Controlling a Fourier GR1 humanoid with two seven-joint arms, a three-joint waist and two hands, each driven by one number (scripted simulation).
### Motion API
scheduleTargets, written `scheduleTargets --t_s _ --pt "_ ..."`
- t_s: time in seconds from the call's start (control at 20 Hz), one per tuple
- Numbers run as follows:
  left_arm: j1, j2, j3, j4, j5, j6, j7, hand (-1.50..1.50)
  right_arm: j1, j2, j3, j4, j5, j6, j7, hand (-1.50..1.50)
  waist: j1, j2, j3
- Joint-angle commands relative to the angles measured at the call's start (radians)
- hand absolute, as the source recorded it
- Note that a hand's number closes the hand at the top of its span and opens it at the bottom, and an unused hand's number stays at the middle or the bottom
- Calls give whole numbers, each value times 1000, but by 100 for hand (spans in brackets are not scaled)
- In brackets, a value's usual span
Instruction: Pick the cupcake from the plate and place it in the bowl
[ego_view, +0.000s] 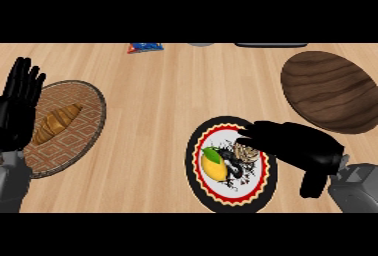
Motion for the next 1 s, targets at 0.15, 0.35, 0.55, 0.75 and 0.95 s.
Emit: scheduleTargets --t_s 0.15,0.35,0.55,0.75,0.95 --pt "-32 4 40 45 -9 -36 -4 0 2 51 -24 134 98 -69 -151 -150 -3 0 0" --pt "21 -61 -14 -60 -55 17 22 0 -55 143 -1 191 140 -69 -147 -150 2 -1 0" --pt "31 -25 42 -44 -27 -33 25 0 -47 139 -5 255 203 -102 -227 -150 2 -1 0" --pt "-28 -24 61 3 -31 -38 14 0 -72 215 -8 262 249 -61 -154 -150 0 0 0" --pt "2 -27 71 -4 -36 -57 8 0 11 233 22 312 325 -177 -197 -150 -1 0 0"
